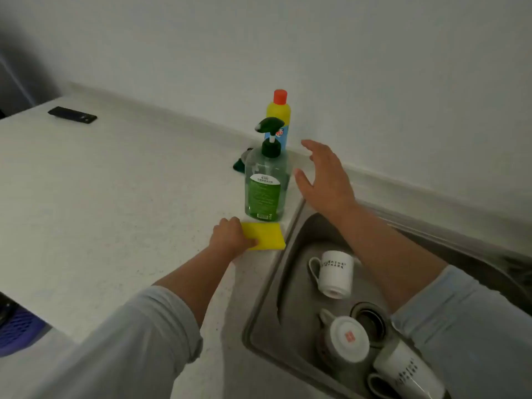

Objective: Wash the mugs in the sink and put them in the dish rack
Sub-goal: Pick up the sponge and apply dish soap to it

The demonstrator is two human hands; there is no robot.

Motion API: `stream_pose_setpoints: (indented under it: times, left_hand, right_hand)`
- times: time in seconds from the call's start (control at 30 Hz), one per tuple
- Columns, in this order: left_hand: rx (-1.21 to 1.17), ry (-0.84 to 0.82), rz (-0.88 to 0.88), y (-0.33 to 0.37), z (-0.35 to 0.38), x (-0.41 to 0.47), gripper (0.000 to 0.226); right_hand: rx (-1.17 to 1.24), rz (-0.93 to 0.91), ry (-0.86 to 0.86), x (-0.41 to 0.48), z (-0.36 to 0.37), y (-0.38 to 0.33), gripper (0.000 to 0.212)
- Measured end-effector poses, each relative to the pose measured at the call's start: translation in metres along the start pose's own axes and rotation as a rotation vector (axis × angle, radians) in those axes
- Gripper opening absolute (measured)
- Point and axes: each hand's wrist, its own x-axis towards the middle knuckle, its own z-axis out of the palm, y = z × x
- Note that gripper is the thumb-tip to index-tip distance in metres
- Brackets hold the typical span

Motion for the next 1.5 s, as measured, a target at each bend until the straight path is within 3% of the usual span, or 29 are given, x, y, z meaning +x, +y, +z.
stream_pose_setpoints:
  times: [0.2, 0.33, 0.6, 0.8, 1.17, 1.23, 1.5]
  left_hand:
    - [-0.325, 0.027, -0.026, 0.006, -0.008, -0.010, 0.054]
    - [-0.739, -0.010, -0.037, 0.008, -0.026, -0.017, 0.064]
    - [-1.131, -0.131, -0.003, 0.027, -0.108, -0.028, 0.045]
    - [-1.098, -0.129, 0.051, 0.045, -0.148, -0.027, 0.023]
    - [-0.981, -0.061, 0.084, 0.060, -0.183, -0.012, 0.020]
    - [-0.961, -0.059, 0.081, 0.062, -0.188, -0.010, 0.007]
    - [-0.824, -0.043, 0.059, 0.070, -0.204, -0.001, 0.011]
  right_hand:
    - [-0.015, 0.012, 0.050, 0.009, -0.004, -0.009, 0.049]
    - [-0.019, -0.061, 0.120, 0.019, -0.008, -0.018, 0.043]
    - [-0.092, -0.100, -0.068, 0.041, 0.001, -0.038, 0.041]
    - [-0.054, -0.096, -0.087, 0.050, 0.001, -0.040, 0.038]
    - [-0.051, -0.090, 0.021, 0.060, 0.000, -0.048, 0.025]
    - [-0.075, -0.094, 0.009, 0.062, -0.001, -0.050, 0.021]
    - [-0.182, -0.058, -0.090, 0.067, -0.013, -0.060, 0.022]
